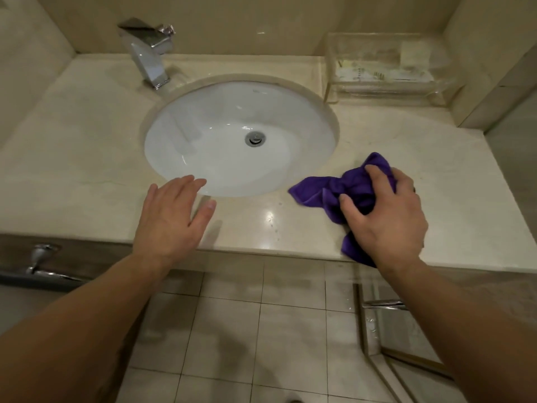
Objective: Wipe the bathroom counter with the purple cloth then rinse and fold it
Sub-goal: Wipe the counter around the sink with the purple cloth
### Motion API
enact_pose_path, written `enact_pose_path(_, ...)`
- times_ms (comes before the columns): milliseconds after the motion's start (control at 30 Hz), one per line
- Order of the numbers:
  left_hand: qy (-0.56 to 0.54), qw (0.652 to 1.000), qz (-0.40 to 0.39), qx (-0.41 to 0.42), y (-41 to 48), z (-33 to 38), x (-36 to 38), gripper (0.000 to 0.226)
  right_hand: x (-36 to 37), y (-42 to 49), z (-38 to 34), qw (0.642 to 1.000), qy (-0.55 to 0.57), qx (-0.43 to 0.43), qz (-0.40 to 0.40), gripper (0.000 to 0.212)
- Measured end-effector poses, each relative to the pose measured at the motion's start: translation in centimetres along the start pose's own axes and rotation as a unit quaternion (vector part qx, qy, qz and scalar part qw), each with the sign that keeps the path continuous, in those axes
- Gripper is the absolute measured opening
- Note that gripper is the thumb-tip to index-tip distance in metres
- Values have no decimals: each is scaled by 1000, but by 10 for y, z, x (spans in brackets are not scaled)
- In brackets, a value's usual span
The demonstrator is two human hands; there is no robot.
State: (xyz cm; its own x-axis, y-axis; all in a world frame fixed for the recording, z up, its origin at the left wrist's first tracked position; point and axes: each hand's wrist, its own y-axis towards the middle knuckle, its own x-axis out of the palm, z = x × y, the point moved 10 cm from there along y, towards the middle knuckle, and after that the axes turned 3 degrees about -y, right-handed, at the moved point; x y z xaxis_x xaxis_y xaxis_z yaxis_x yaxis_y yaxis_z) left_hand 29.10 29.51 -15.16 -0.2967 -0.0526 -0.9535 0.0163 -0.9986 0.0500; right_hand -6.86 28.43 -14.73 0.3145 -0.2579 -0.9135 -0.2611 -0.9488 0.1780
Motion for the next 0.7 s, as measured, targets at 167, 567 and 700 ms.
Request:
enact_pose_path(167, -16, 1000, 5, 26, 4, -14, -14, 71, 13, -20, -52, 1000, -4, -26, 2, 68)
enact_pose_path(567, -19, 999, -14, 26, 4, -94, -33, 68, 56, -59, -176, 998, 5, -50, -34, 67)
enact_pose_path(700, -28, 1000, -5, 10, 3, -130, -46, 66, 72, -74, -231, 997, 19, -72, -31, 64)
